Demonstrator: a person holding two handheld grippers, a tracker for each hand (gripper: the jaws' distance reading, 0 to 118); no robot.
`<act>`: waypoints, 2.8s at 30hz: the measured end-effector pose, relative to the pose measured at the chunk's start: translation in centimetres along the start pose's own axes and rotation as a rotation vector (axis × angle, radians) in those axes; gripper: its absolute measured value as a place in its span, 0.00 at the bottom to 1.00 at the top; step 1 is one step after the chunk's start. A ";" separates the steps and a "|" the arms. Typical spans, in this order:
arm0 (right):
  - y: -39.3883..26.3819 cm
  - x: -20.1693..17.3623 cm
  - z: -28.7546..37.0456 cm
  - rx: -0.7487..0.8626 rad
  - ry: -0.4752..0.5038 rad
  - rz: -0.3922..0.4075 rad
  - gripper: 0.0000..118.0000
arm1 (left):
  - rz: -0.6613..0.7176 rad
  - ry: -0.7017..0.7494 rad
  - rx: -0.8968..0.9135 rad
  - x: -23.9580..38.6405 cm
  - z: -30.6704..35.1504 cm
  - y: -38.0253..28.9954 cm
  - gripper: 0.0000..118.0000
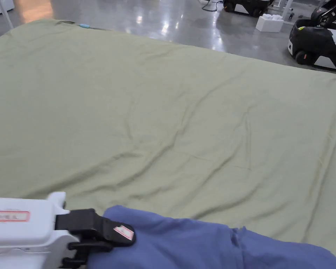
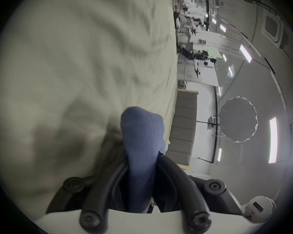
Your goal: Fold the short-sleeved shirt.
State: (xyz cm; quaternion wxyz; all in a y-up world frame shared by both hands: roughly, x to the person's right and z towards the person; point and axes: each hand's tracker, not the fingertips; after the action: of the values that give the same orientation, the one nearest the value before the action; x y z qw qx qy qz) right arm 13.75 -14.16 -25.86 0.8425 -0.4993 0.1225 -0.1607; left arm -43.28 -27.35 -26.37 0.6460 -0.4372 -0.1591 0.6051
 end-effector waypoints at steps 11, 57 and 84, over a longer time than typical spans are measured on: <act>-0.6 0.5 0.2 0.057 0.055 0.045 0.02 | -0.201 0.131 0.111 8.4 3.9 -3.0 0.13; -1.4 4.4 -1.1 0.017 0.046 -0.048 0.02 | -0.429 0.150 -0.364 7.3 -19.7 -8.9 0.00; 2.1 -6.3 -17.1 -0.248 0.260 0.159 0.02 | -0.315 -0.005 -0.048 3.9 -11.0 -3.6 0.76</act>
State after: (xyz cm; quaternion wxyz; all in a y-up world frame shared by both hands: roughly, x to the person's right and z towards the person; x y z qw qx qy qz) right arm 2.01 -24.47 -35.44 0.7617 -0.5630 0.2883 -0.1403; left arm -32.09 -27.42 -31.14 0.7219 -0.4208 -0.2416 0.4934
